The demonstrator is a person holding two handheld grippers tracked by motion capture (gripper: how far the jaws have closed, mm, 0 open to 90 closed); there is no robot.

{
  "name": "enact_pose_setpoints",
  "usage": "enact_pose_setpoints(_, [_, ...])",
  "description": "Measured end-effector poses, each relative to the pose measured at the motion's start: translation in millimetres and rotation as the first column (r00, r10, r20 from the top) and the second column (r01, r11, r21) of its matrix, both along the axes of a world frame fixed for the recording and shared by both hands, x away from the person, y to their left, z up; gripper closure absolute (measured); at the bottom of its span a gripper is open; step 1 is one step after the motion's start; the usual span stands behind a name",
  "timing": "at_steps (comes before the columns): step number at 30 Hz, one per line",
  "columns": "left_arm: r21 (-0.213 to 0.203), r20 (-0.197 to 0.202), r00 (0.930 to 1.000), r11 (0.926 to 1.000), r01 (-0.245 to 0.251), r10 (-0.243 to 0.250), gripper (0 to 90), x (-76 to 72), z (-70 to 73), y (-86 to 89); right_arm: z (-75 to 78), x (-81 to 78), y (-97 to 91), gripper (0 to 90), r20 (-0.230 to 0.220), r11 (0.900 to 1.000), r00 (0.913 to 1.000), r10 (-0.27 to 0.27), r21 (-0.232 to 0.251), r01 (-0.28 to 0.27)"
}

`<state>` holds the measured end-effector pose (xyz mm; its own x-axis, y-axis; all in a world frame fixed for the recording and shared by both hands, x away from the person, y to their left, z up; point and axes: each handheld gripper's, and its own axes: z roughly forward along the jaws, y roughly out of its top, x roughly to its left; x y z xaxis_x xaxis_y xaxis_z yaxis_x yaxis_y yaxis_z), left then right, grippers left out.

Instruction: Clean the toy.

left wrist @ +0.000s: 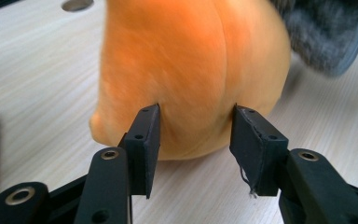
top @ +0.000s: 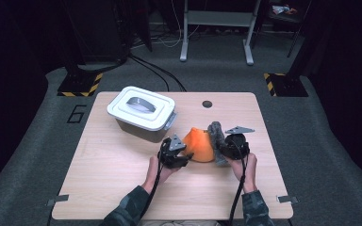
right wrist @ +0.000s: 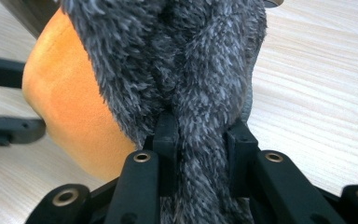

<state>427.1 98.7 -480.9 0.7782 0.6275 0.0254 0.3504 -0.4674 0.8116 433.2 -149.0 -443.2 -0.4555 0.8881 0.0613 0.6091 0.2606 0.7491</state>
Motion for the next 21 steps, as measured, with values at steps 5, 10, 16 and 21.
enact_pose_setpoints(5, [-0.008,0.0,1.0,0.9999,-0.008,0.008,76.1,2.5,-5.8,-1.7,-1.6,4.7,-2.4,70.7,0.005,0.9999,0.9999,-0.01,0.003,0.01])
enact_pose_setpoints(10, [-0.077,-0.036,0.9986,0.9962,-0.042,0.039,82.8,-0.1,-2.5,-1.3,3.8,3.0,-4.7,70.8,0.033,0.9996,0.9991,-0.027,0.011,0.027])
enact_pose_setpoints(16, [-0.137,-0.082,0.9951,0.9885,-0.065,0.055,83.1,-3.8,4.8,-3.1,28.1,-11.5,9.6,70.9,0.09,0.9995,0.9956,0.027,0.011,-0.028])
enact_pose_setpoints(21, [-0.148,-0.09,0.9951,0.9875,-0.053,0.04,83.0,-7.2,8.3,-5.1,39.4,-15.1,35.3,70.6,0.105,0.9951,0.9897,0.097,0.007,-0.098])
